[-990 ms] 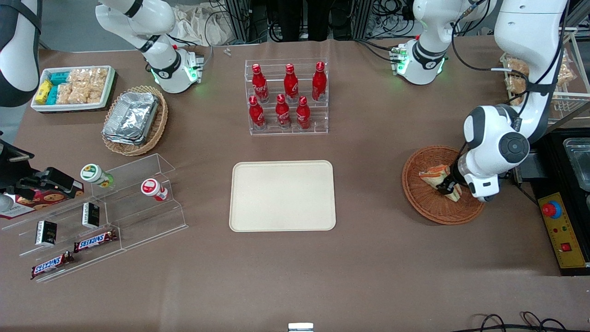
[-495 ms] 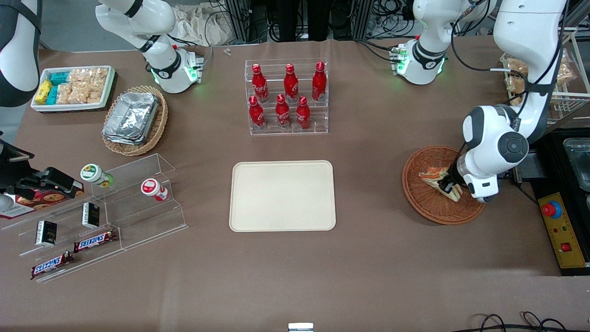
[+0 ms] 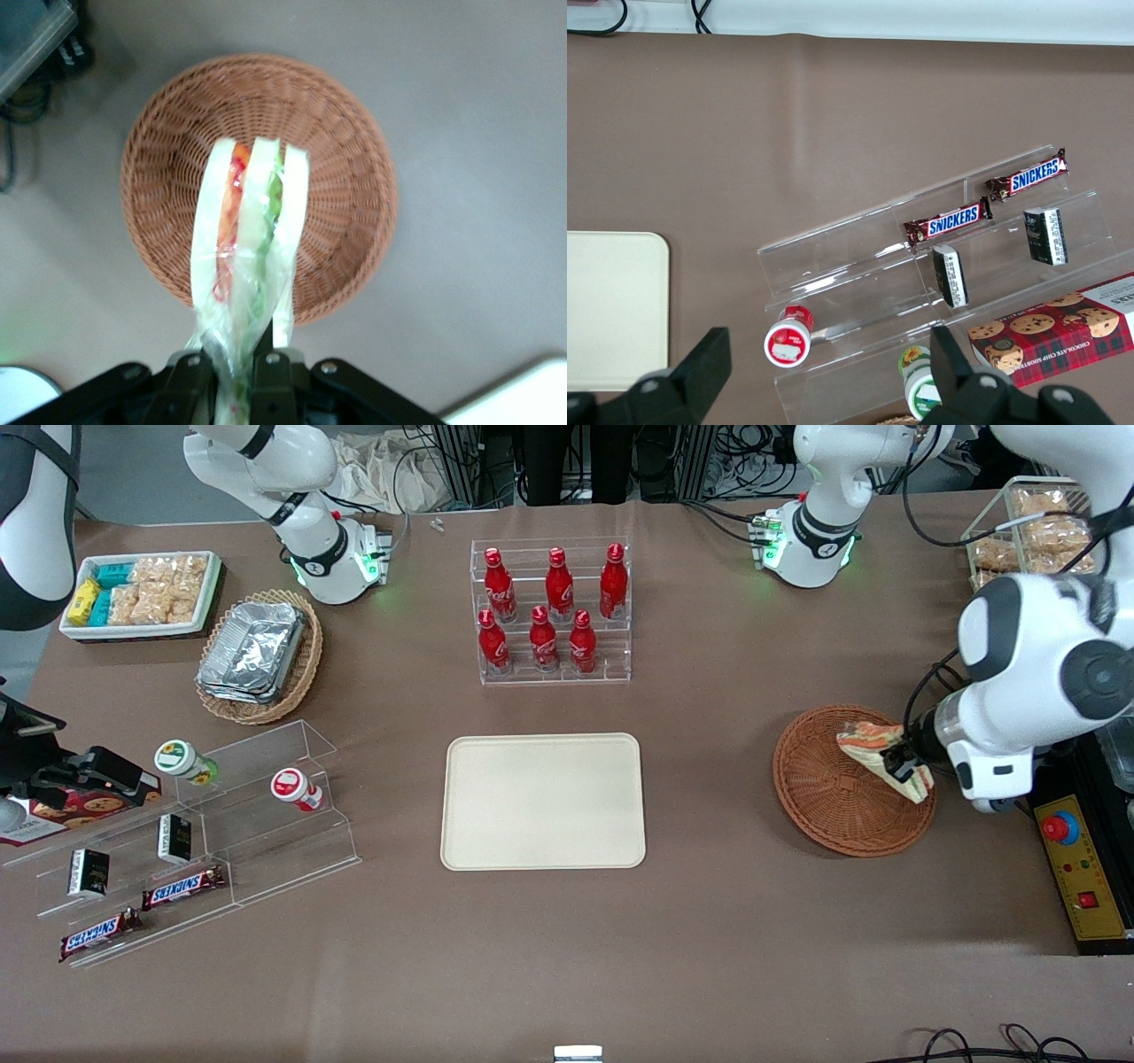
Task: Place sandwich from basket to tray
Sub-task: 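Lift the sandwich upright out of the basket with the left gripper, then carry the held sandwich over to the cream tray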
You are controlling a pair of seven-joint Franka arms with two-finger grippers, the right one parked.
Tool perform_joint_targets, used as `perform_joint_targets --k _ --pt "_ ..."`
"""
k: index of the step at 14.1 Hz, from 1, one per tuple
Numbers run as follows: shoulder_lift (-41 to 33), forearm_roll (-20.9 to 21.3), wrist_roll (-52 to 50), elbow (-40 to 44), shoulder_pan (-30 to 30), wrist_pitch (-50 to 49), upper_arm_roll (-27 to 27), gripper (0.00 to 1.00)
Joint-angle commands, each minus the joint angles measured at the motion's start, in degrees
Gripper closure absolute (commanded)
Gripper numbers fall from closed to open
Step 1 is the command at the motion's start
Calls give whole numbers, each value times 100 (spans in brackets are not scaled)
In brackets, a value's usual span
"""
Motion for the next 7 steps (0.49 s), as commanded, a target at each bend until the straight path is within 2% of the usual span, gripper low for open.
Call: perform_joint_targets --k 1,3,7 --pt "204 -20 605 1340 -8 -1172 -279 100" --pt "327 -11 1060 1862 -42 -1334 -945 100" --pt "915 -11 1151 1855 -130 -783 -2107 100"
